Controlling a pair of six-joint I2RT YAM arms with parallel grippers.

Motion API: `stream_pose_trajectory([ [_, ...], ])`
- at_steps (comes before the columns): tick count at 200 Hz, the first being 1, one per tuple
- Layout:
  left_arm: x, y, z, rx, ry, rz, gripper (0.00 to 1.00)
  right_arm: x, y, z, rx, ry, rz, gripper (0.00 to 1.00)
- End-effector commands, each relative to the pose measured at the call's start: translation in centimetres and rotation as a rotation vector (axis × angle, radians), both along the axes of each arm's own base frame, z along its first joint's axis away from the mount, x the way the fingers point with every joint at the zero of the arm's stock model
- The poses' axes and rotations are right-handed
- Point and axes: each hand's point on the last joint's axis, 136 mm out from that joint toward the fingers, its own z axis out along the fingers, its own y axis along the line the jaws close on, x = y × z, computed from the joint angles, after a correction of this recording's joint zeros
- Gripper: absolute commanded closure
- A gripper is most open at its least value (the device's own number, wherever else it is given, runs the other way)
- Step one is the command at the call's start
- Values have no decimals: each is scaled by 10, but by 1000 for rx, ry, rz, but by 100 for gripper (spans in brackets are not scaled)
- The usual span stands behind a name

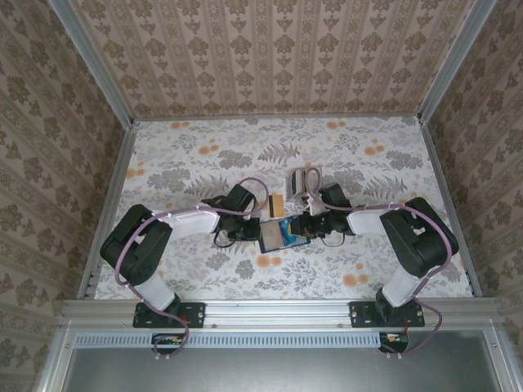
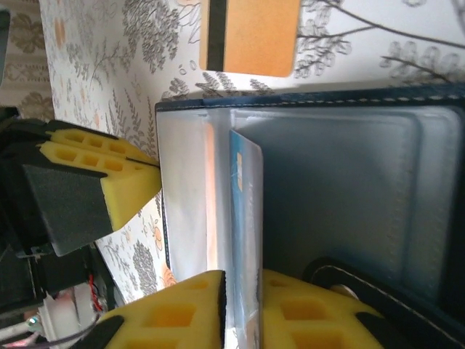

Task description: Put the credit cards into the card holder

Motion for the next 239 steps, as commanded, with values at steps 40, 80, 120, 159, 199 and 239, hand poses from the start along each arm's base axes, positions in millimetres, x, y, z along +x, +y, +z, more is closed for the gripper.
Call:
stream_pose_trajectory([
  [40,-2,17,-14,102,13,16,92,2,-5,8,-42,-31,-13,93],
  [80,-2,17,-16,104,17,15,92,4,-8,20,-5,-73,-31,96],
  [120,-1,16,-15,99,12,16,92,0,-3,12,27,-36,-5,99],
  [159,-2,17,-15,102,15,19,92,-4,5,1,45,8,24,100],
  [199,-3,17,-15,102,15,20,93,-5,8,-1,62,19,40,100],
  [239,-2,18,-14,103,12,22,93,-3,9,5,81,-7,31,100],
])
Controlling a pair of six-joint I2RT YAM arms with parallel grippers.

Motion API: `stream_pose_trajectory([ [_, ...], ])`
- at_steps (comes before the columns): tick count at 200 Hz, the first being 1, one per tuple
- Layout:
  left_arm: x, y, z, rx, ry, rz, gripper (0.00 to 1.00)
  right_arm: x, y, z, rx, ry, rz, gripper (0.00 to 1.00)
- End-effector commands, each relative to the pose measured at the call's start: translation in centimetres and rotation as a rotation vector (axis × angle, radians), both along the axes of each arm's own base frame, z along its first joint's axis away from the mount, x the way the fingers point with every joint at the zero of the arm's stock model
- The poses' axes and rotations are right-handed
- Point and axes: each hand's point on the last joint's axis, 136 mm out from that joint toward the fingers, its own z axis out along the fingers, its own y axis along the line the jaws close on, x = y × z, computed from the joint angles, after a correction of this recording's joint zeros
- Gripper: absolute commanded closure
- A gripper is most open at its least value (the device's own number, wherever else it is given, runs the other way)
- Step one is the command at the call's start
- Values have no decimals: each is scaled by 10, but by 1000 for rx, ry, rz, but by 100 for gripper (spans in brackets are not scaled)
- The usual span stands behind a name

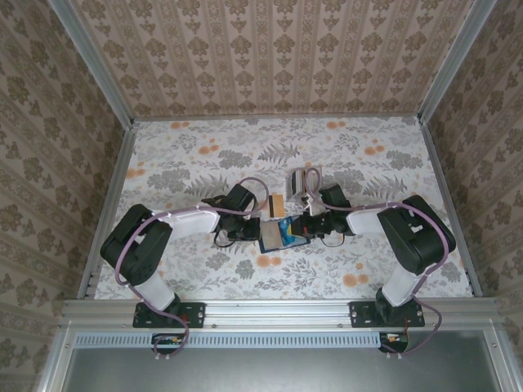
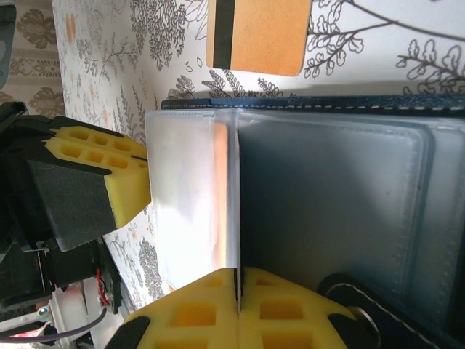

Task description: Put the credit cards into the card holder

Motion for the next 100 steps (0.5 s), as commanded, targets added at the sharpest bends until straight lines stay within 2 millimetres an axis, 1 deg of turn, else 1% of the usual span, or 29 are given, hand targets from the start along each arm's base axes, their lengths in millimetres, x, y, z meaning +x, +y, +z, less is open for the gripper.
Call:
stream_pose_trajectory([
  [1,-2,17,-15,99,9,22,93,-3,6,6,43,-10,18,100],
  [42,-2,18,-15,101,8,23,94,-2,6,9,64,-16,15,100],
  [100,-1,17,-14,102,9,23,94,-7,7,-7,62,37,24,100],
])
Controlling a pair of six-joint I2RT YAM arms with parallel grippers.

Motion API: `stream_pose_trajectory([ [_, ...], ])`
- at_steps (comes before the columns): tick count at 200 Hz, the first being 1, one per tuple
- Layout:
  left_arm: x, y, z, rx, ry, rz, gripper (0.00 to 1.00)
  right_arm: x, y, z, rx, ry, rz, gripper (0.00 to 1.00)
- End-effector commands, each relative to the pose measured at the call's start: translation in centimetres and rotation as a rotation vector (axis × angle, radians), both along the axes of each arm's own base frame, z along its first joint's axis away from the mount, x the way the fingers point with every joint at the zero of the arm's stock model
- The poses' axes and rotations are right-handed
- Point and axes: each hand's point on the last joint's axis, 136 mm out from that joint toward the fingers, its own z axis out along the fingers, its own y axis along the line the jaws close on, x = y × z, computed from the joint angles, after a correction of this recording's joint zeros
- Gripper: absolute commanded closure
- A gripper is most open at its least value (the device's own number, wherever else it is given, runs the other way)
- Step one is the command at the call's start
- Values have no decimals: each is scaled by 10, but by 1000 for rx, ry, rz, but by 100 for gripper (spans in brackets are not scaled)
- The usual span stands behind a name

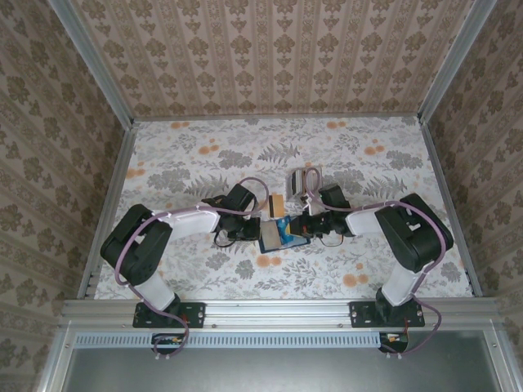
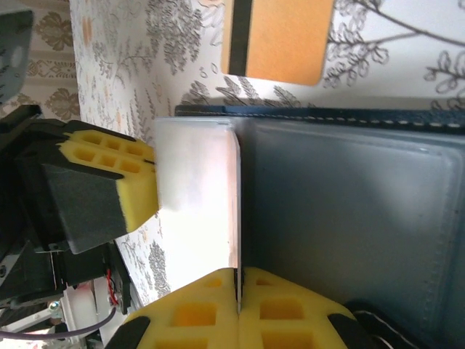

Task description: Put the credit cards into the card holder

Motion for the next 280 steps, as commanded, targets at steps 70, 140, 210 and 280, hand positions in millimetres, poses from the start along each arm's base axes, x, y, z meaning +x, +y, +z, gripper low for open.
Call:
stream_pose_trajectory([
  [70,-1,16,-14,99,8,18,95,-8,3,-13,28,58,9,100],
  [140,-2,18,-14,103,9,20,95,-5,11,-12,72,73,8,98],
  [210,-2,17,-15,101,13,24,96,-10,5,-16,-12,66,11,81],
  [280,-3,18,-17,100,15,28,96,-6,-9,-10,-108,46,5,62],
])
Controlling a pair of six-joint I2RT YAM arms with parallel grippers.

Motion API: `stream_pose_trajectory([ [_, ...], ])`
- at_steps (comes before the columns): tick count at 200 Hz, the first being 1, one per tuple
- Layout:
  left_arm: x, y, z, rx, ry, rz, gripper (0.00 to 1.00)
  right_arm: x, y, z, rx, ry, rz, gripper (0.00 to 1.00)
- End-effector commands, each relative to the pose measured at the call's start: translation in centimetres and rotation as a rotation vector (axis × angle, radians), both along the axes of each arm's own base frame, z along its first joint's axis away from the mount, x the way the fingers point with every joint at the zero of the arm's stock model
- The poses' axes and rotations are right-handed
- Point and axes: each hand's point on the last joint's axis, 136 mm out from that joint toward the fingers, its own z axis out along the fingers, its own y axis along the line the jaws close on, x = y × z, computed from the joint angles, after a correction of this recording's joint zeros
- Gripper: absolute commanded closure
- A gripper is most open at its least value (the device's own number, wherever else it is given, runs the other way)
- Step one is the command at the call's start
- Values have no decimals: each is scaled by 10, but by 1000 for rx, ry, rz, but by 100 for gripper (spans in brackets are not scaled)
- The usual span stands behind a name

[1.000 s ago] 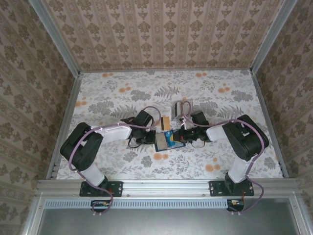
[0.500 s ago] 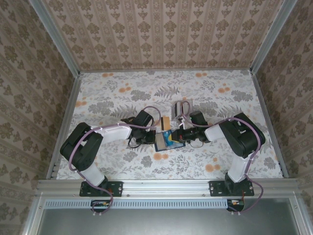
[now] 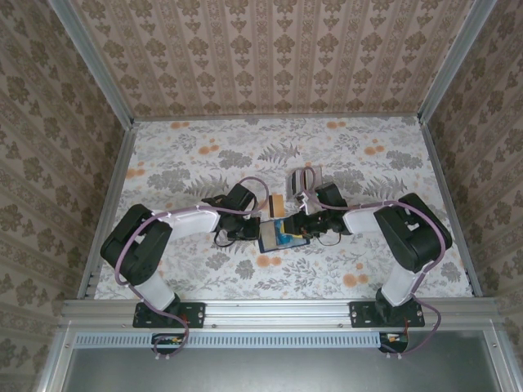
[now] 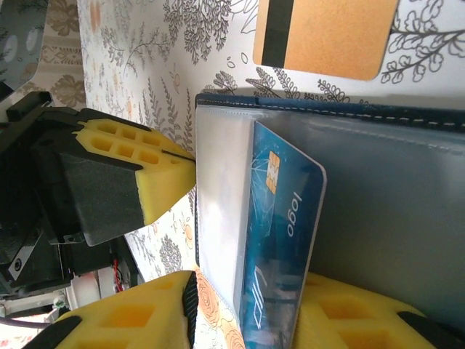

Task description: Put the credit cards into the card holder

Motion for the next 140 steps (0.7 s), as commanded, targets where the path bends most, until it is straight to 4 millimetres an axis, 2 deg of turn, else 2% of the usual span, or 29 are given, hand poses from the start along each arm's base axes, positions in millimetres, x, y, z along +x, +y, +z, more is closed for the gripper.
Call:
stream_pose_trajectory([
  [1,-4,17,-17,91,20,24,96,-5,-17,-17,-108,41,-28,62],
  [67,-5,18,-18,93,21,18,97,-2,-24,-15,-141,40,-40,59],
  [76,-5,17,-18,92,20,19,97,-2,-24,-14,-139,40,-33,65],
  [97,-4,16,-18,88,21,18,97,-4,-22,-14,-135,52,-13,87],
  [111,-4,15,-17,83,19,16,98,-6,-19,-16,-126,70,1,98],
  [140,-2,13,-17,78,18,15,99,-12,-13,-21,-115,110,27,100],
])
